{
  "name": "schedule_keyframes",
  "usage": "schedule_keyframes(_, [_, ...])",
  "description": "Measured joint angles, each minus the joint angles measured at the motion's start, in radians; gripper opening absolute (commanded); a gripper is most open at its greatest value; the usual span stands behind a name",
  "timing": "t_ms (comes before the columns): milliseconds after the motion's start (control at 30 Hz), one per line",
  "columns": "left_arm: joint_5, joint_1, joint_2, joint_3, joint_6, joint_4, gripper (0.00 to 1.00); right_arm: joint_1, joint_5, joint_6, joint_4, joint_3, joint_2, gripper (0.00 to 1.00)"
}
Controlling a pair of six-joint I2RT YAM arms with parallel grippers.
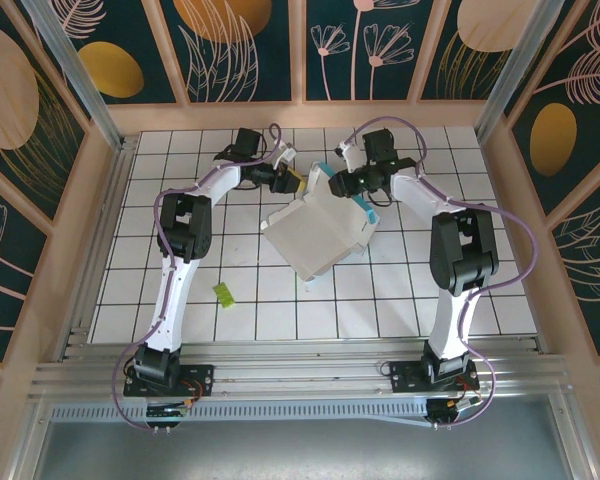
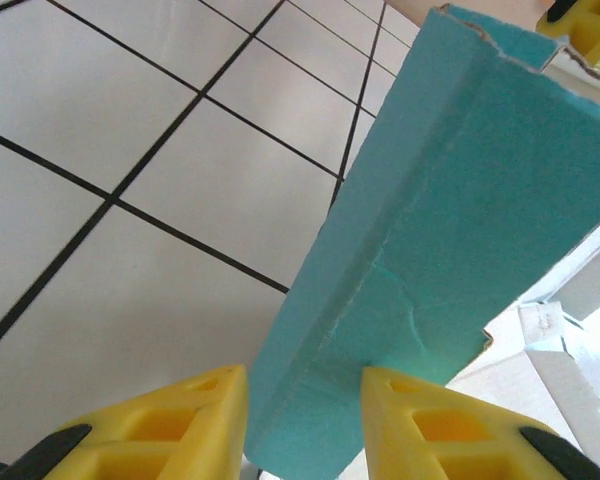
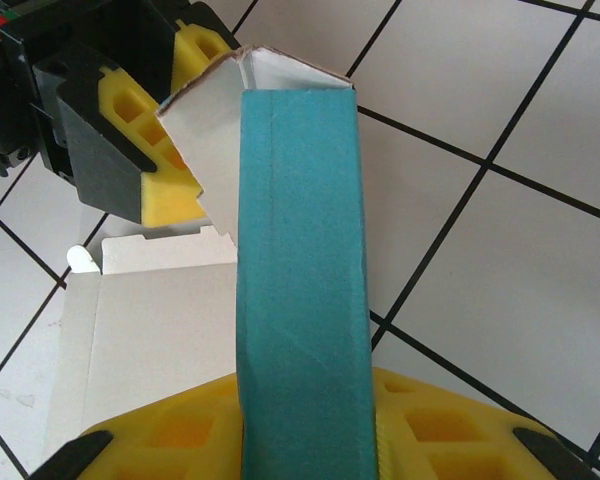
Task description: Fold the paper box
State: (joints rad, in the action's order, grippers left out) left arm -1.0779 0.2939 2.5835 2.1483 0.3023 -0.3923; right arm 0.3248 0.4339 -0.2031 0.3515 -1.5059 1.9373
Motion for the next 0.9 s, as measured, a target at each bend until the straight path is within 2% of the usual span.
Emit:
schedule_keyframes(333, [-0.013,0.002,0.000,-0.033,0.019,-0.002,0.34,0.033,-0.031,-0.032,0.001,0.000,0.000,0.30])
schedule_keyframes(533, [-0.009,0.002,0.000,-0.048,0.053,-0.008,0.40,0.043,-0.037,-0.051,-0.004,0.018,-0.002,0.30])
schedule_keyframes(667, [0.038,0.012,-0.024,-0.101,0.086,-0.008,0.43,0.043,-0.033,-0.051,-0.011,0.030,-0.007,0.30])
schedule_keyframes(900, [0.170,0.061,-0.085,-0.172,0.144,-0.006,0.37,0.044,-0.034,-0.050,-0.010,0.034,-0.014,0.30])
